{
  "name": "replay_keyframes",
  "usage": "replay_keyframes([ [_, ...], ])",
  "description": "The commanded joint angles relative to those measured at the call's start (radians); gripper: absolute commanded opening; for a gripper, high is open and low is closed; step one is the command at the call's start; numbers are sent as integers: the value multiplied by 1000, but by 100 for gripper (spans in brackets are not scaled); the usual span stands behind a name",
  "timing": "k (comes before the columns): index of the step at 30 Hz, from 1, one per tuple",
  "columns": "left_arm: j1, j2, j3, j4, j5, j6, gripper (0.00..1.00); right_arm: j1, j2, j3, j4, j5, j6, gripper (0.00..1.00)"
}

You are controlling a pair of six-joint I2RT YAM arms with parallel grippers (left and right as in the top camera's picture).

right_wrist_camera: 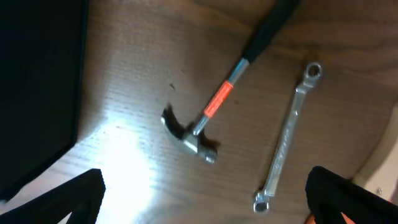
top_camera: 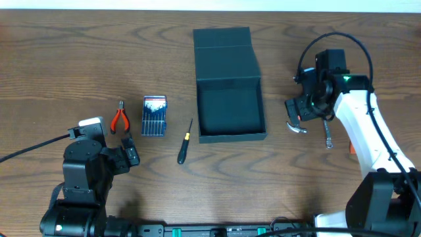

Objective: Pack container
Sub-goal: 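Move the right gripper over the claw hammer's head, then lower the right gripper and close it on the hammer head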

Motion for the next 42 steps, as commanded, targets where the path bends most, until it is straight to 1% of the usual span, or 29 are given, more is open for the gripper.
replay_keyframes([
  [1, 3, 1, 26, 0, 10, -13, 98, -9, 7, -46, 51, -16, -39, 99],
  [6, 3, 1, 26, 0, 10, -13, 99, -9, 51, -86, 77, -53, -115, 99],
  [23, 3, 1, 26, 0, 10, -13, 99, -25, 237, -87, 110, -40, -132, 99],
  [39, 3, 1, 26, 1, 10, -14, 99, -36, 248, -92, 131, -47, -132, 99],
  [42, 3, 1, 26, 1, 10, -13, 98, -36, 248, -95, 135, -74, -132, 99],
])
